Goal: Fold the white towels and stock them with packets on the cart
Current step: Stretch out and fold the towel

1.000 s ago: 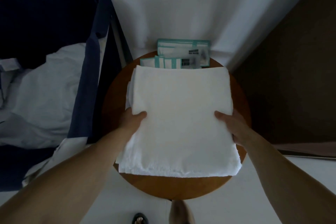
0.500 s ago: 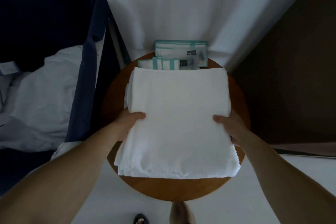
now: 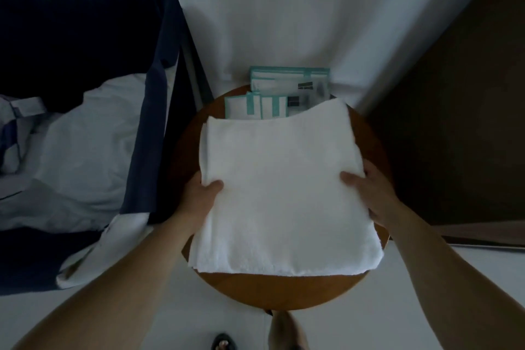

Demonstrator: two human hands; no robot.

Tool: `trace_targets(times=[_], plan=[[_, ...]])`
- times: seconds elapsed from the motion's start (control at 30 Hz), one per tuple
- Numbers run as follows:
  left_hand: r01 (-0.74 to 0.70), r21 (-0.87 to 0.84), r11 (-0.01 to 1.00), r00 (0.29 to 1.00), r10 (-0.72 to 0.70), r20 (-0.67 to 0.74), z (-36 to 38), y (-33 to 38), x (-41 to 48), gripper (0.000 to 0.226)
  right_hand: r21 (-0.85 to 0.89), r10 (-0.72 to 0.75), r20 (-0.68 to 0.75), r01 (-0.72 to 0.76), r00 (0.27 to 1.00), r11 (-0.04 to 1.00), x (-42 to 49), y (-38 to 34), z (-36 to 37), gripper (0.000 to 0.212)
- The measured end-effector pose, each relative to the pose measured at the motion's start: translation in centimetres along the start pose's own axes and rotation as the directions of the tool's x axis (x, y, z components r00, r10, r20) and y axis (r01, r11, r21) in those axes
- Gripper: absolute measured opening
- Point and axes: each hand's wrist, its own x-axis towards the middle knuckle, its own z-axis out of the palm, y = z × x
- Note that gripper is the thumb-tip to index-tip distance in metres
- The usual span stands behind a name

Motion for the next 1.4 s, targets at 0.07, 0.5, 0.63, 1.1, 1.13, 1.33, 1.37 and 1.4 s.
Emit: trace_targets(times=[0.07, 0.5, 0.63, 1.1, 1.13, 1.33, 1.37, 1.4], plan=[[0.037, 0.059, 0.998, 0.999, -0.037, -0.011, 0.2, -1.3, 0.4, 0.043, -0.049, 0.026, -0.031, -0.028, 0.999, 0.998, 0.4, 1.8, 0.2, 0.030], [-0.180, 0.050, 0.982, 0.977, 0.185, -0.110, 1.4, 1.3, 0.4, 0.028, -0.185, 0.071, -0.132, -0.095, 0.989, 0.978, -0.7, 3.5, -0.2, 0.036], [-0.139, 0.124, 0.982, 0.980, 0.155, -0.125, 1.3, 0.4, 1.6, 0.029, -0.126, 0.098, -0.178, -0.121, 0.979, 0.985, -0.8, 4.9, 0.1, 0.030], [0.128, 0.044, 0.991, 0.986, -0.123, -0.111, 1.5, 3.3, 6.9, 0.079, -0.106, 0.085, -0.186, -0.106, 0.979, 0.989, 3.7, 2.1, 0.7, 0.054], [0.146, 0.029, 0.989, 0.983, -0.142, -0.114, 1.6, 3.8, 7.3, 0.073, -0.093, 0.081, -0.183, -0.100, 0.980, 0.991, 4.5, 1.7, 0.8, 0.048], [-0.130, -0.079, 0.988, 0.984, 0.120, -0.128, 2.3, 4.3, 6.1, 0.032, -0.037, -0.040, -0.121, 0.036, 0.992, 0.999, 5.4, 0.0, 0.7, 0.025], [-0.178, -0.096, 0.979, 0.976, 0.164, -0.144, 2.3, 4.2, 5.7, 0.032, -0.033, -0.066, -0.117, 0.063, 0.991, 0.998, 5.2, 0.1, 0.5, 0.026], [-0.204, -0.092, 0.975, 0.969, 0.187, -0.164, 2.4, 3.9, 5.7, 0.033, -0.040, -0.080, -0.124, 0.076, 0.989, 0.996, 5.0, 0.4, 0.5, 0.027]])
